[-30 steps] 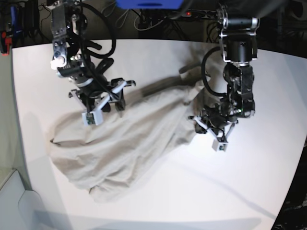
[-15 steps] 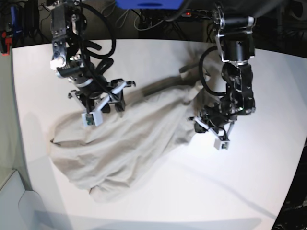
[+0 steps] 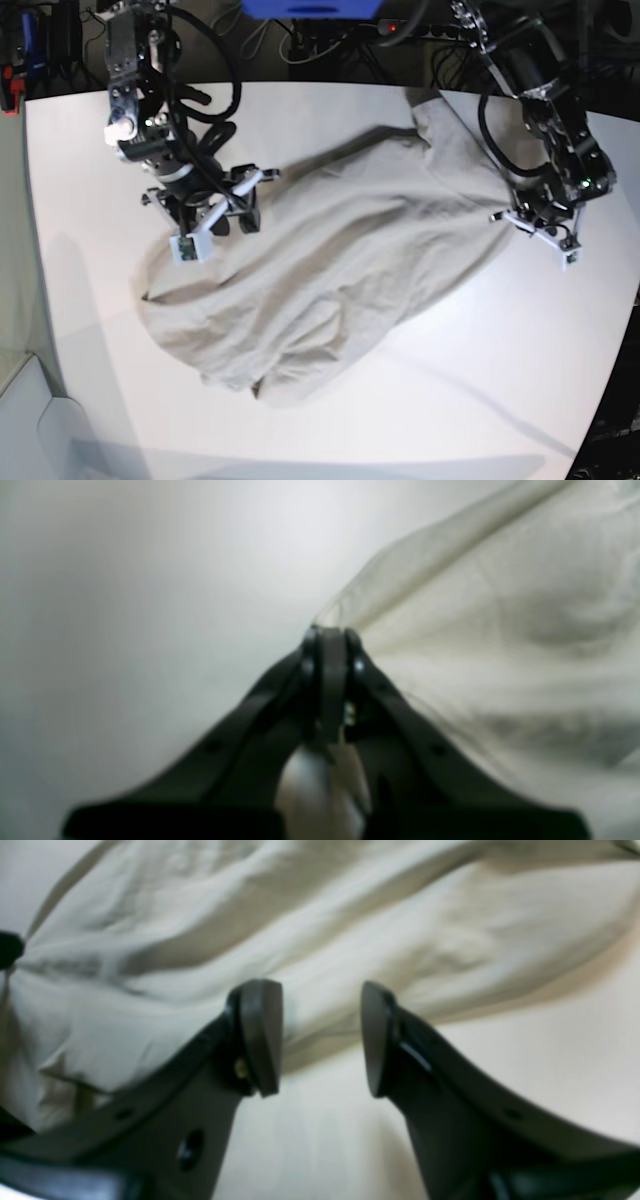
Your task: Layout the t-shirt on the table in an organized manner, then fold the t-shirt properly
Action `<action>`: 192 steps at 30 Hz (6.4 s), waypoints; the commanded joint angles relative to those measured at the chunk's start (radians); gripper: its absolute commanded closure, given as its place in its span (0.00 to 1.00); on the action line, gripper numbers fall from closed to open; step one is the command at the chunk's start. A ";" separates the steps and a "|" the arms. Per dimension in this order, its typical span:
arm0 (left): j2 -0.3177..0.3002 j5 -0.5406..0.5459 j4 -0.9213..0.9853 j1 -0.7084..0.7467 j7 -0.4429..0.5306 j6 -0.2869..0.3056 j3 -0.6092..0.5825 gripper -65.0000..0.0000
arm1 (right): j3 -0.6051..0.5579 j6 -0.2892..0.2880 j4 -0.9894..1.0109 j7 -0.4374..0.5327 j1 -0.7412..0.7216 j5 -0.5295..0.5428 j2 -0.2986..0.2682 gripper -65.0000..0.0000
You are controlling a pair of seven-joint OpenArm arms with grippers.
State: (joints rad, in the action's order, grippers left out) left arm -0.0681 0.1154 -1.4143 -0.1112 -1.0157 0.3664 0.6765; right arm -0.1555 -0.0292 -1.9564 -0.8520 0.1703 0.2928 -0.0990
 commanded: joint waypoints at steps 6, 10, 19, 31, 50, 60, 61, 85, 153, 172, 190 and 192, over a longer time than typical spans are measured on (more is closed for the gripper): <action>-0.042 0.014 -0.125 -0.026 -0.033 0.004 0.059 1.00 | 0.001 0.001 -0.019 0.023 -0.008 0.003 -0.002 0.60; -0.046 0.014 -0.136 -0.026 -0.032 0.004 0.091 1.00 | 0.001 0.001 -0.019 0.026 -0.008 0.003 -0.002 0.60; -0.065 0.014 -0.128 -0.006 -0.022 0.004 0.096 1.00 | 0.050 0.001 -0.010 0.018 -0.078 0.001 -0.006 0.59; -0.086 0.014 -0.136 0.041 -0.021 0.004 0.096 1.00 | 0.052 -0.024 0.242 -0.048 -0.404 0.001 -0.072 0.29; -0.077 0.014 -0.196 0.123 -0.032 0.004 0.098 1.00 | -0.013 -0.271 0.834 0.107 -0.765 0.000 -0.009 0.29; -0.065 0.014 -0.198 0.135 -0.032 0.004 0.096 1.00 | -0.029 -0.269 0.943 0.257 -0.766 0.000 0.020 0.29; -0.065 0.014 -0.198 0.138 -0.032 0.004 0.096 1.00 | -0.029 -0.269 0.954 0.270 -0.777 0.000 0.020 0.29; -0.065 0.014 -0.198 0.135 -0.030 0.004 0.098 1.00 | -0.020 -0.263 0.785 0.144 -0.740 0.000 -0.032 1.00; -0.062 0.016 -0.271 0.087 -0.032 0.004 0.099 1.00 | 0.014 -0.271 0.358 -0.356 -0.513 0.001 -0.092 0.54; -0.048 0.016 -0.273 0.089 -0.032 0.004 0.099 1.00 | 0.014 -0.271 0.964 0.006 -0.651 0.001 -0.090 0.54; -0.048 0.016 -0.270 0.069 -0.032 0.004 0.096 1.00 | 0.007 -0.271 0.840 -0.040 -0.538 0.001 -0.067 0.56; -0.048 0.016 -0.270 0.069 -0.032 0.004 0.096 1.00 | 0.007 -0.271 0.840 -0.040 -0.538 0.001 -0.064 0.64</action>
State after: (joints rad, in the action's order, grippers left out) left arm -0.1020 0.1234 -1.6680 -0.0288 -1.0626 0.3702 0.7715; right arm -0.1471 -0.2920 -1.1141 -0.8597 -0.3618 0.2932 -0.1619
